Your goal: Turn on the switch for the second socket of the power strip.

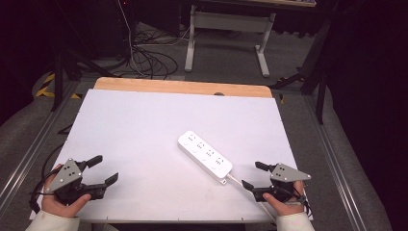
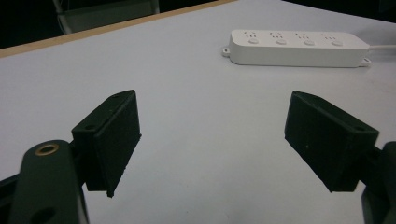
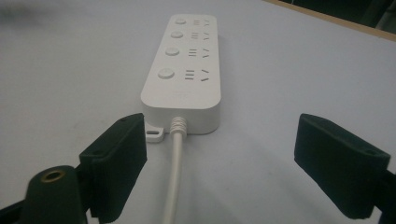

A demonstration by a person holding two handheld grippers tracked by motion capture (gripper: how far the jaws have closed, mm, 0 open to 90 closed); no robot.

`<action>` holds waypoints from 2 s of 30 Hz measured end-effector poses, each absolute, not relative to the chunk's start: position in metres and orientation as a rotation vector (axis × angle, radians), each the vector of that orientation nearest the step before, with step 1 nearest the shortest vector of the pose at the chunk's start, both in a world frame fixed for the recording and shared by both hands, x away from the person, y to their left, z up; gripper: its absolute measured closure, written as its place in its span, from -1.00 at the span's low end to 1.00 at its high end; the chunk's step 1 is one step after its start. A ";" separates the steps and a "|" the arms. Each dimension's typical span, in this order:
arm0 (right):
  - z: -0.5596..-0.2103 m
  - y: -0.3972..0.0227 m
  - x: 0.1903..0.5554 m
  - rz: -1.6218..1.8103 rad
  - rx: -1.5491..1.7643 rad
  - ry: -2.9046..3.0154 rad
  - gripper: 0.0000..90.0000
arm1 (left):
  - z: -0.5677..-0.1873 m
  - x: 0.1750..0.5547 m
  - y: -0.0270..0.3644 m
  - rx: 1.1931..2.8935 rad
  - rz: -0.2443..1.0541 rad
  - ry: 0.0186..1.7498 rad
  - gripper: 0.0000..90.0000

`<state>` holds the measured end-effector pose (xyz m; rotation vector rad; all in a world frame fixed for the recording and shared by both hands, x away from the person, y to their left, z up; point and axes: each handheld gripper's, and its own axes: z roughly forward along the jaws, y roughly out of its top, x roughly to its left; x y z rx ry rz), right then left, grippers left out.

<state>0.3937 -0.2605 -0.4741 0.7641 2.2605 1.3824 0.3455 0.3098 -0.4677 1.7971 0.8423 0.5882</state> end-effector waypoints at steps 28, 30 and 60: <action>-0.472 -0.261 0.393 1.378 0.746 2.261 -0.62 | -0.468 0.344 0.309 1.802 0.589 0.838 -0.58; -0.472 -0.261 0.393 1.375 0.752 2.260 -0.62 | -0.468 0.344 0.309 1.808 0.594 0.836 -0.59; -0.436 -0.242 0.409 1.341 0.738 2.311 -0.60 | -0.467 0.344 0.308 1.815 0.554 0.853 -0.57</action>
